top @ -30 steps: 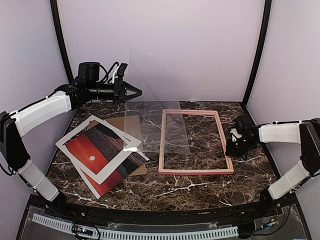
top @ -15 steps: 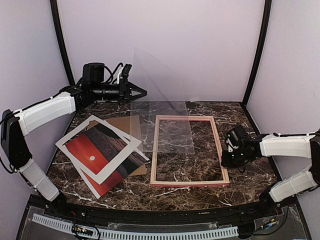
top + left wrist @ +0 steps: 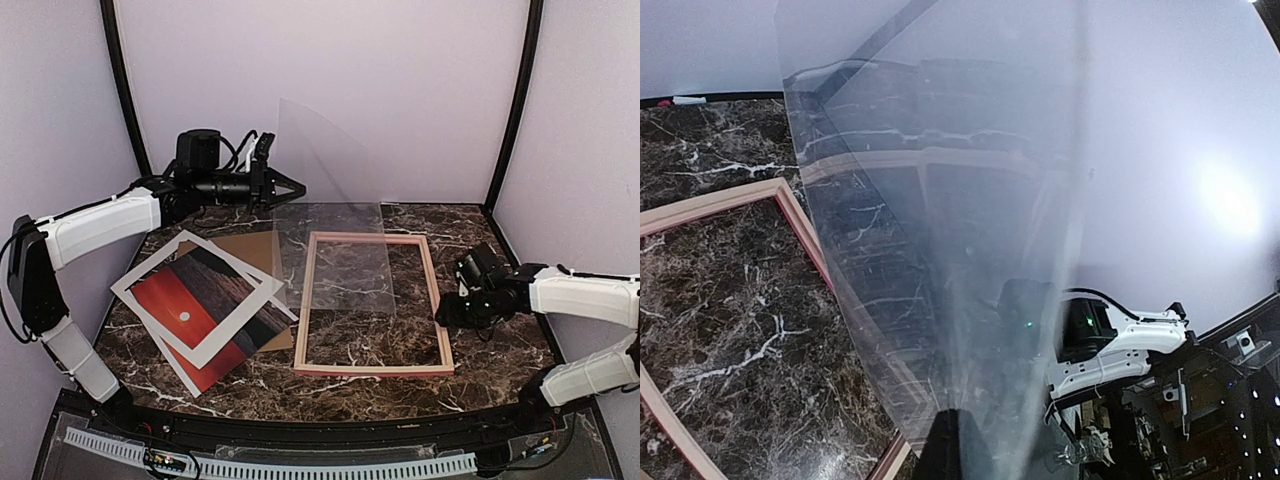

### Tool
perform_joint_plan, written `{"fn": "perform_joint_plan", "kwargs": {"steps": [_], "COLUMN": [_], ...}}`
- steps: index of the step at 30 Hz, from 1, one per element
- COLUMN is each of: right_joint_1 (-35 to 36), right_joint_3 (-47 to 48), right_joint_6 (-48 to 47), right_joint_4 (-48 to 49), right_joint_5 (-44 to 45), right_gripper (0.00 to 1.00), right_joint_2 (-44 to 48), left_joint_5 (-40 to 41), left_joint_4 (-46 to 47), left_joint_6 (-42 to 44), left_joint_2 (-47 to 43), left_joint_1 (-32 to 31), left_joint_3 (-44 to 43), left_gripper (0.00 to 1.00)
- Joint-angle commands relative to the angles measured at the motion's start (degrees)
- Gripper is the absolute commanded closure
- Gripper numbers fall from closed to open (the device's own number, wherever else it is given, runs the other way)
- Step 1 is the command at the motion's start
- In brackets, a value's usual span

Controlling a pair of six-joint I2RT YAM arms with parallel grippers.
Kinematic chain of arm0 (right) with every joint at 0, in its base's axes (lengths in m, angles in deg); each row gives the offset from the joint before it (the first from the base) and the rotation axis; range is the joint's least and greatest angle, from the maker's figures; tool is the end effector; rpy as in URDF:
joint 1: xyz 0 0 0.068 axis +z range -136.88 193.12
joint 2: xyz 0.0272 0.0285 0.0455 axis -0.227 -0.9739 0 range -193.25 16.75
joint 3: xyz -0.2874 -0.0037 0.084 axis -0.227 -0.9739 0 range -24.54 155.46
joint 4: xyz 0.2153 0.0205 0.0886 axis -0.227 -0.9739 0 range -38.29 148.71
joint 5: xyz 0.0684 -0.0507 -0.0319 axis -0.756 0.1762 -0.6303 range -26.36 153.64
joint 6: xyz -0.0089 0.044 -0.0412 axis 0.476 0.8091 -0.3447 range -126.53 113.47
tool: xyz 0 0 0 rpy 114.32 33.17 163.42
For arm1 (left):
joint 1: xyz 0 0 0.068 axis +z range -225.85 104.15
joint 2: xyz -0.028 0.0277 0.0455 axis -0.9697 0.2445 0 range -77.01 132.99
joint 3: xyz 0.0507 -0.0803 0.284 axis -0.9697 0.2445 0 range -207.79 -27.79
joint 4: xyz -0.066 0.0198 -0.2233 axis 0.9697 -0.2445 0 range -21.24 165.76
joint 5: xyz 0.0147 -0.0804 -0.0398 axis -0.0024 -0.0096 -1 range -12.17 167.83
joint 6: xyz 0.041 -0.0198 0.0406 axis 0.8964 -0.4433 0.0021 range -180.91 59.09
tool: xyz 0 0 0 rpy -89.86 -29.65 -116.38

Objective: Put the photo into the frame
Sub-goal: Move the frame body to the center of the board.

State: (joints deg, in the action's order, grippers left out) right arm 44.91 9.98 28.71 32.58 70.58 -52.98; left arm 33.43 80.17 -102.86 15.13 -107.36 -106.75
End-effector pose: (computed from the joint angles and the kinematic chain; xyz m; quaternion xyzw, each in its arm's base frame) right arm 0.1615 0.0937 0.2073 0.0441 0.9662 0.0875 0.2383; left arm 0.2897 -0.2150 0.3979 0.1810 0.7223 -0.5904 0.3114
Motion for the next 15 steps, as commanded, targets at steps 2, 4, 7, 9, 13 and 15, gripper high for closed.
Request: {"fn": "perform_joint_plan", "kwargs": {"steps": [2, 4, 7, 9, 13, 15], "right_joint_1": [-6.6, -10.4, -16.2, -19.3, -23.5, -24.5], "right_joint_3": [6.3, 7.9, 10.0, 10.8, 11.4, 11.4], "right_joint_6": [-3.6, -5.3, -7.4, -8.7, -10.9, -11.6], "right_joint_4": [-2.1, -3.3, -4.9, -5.5, -5.4, -5.2], "right_joint_5": [0.6, 0.5, 1.2, 1.7, 1.1, 0.8], "right_gripper": [0.39, 0.39, 0.39, 0.38, 0.38, 0.37], "right_joint_2": [1.6, 1.3, 1.0, 0.9, 1.1, 1.1], "left_joint_5": [-0.5, -0.6, -0.5, -0.8, -1.3, -0.7], "left_joint_4": [7.6, 10.3, 16.3, 20.1, 27.0, 30.2], "left_joint_6": [-5.6, -8.0, -11.9, -14.8, -20.3, -23.2], "left_joint_2": [1.9, 3.3, 5.4, 7.2, 11.0, 12.8], "left_joint_1": [-3.2, -4.9, -7.6, -9.1, -10.5, -10.5], "left_joint_3": [-0.5, -1.4, -2.2, -2.4, -1.6, 0.2], "left_gripper": [1.00, 1.00, 1.00, 1.00, 1.00, 1.00]}}
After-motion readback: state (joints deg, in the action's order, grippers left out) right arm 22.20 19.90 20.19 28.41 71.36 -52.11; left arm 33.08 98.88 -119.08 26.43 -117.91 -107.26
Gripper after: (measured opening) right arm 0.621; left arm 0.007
